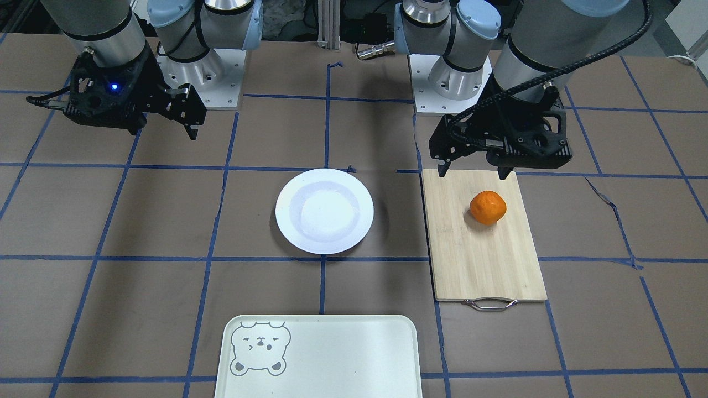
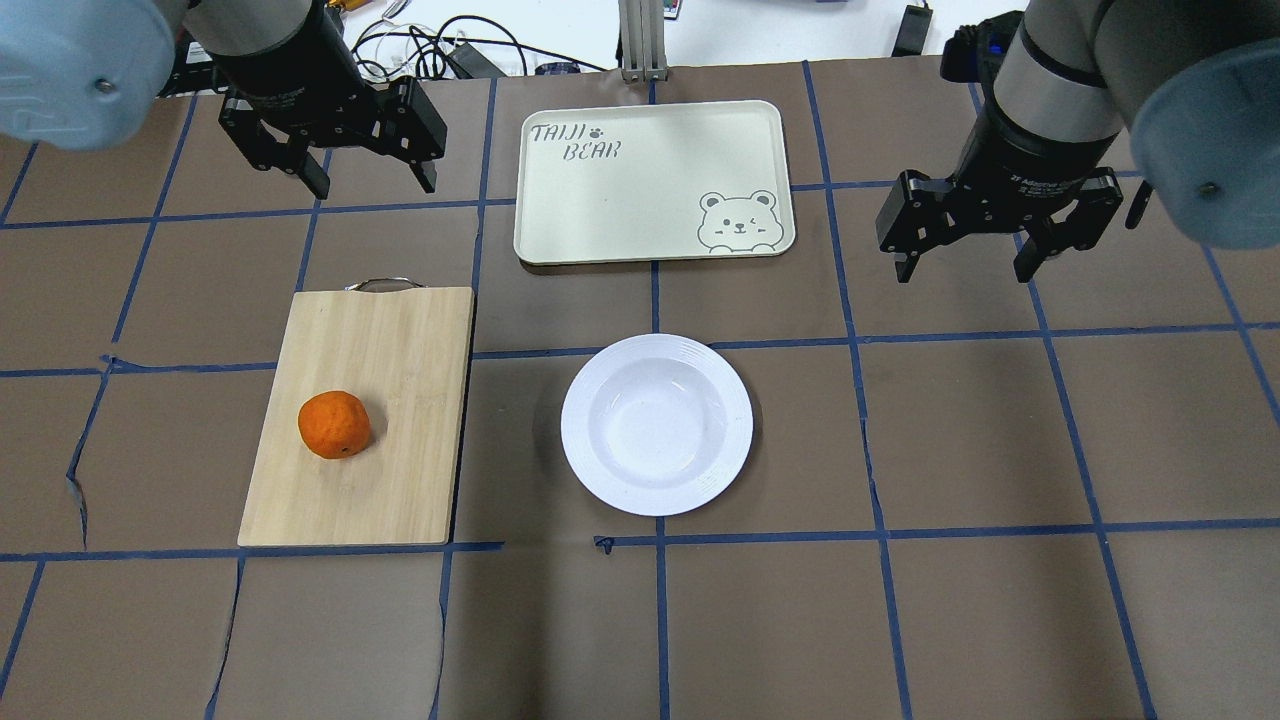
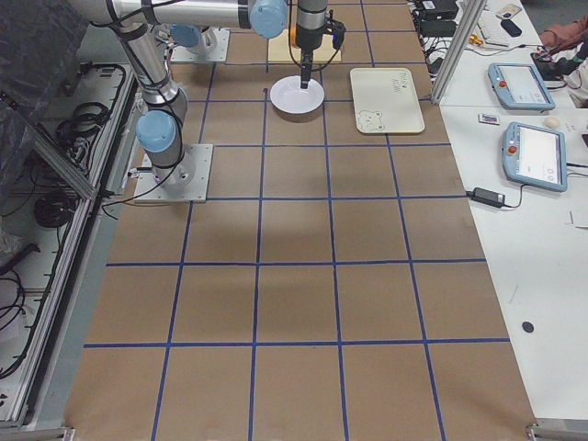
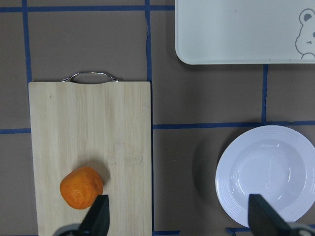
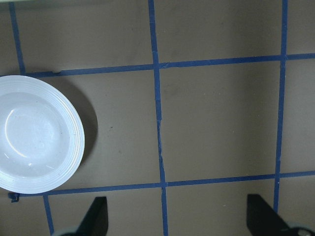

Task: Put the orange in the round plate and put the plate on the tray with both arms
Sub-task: 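Lower the left gripper toward the orange on the wooden cutting board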

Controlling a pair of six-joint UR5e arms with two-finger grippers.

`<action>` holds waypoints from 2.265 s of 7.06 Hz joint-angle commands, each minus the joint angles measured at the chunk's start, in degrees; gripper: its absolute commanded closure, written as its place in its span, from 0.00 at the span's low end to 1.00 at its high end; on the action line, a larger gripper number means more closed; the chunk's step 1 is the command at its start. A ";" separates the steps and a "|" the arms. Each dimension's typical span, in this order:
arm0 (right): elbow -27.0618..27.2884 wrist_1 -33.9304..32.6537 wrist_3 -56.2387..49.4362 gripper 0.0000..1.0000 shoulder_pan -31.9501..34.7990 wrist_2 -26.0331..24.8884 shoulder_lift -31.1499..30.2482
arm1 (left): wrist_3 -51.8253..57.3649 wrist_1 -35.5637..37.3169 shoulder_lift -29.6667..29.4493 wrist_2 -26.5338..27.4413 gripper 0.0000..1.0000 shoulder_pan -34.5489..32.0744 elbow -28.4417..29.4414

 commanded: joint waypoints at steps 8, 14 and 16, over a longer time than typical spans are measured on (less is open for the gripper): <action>-0.53 1.42 -0.09 0.00 -0.16 1.75 -0.01 | 2.37 -0.35 0.90 0.23 0.00 2.14 -1.72; -0.26 1.42 -0.09 0.00 -0.16 1.57 -0.01 | 3.16 -0.08 1.25 3.13 0.00 3.55 -2.61; -0.26 1.42 0.00 0.00 -0.16 1.48 -0.01 | 10.68 0.09 0.21 3.22 0.00 5.99 -3.91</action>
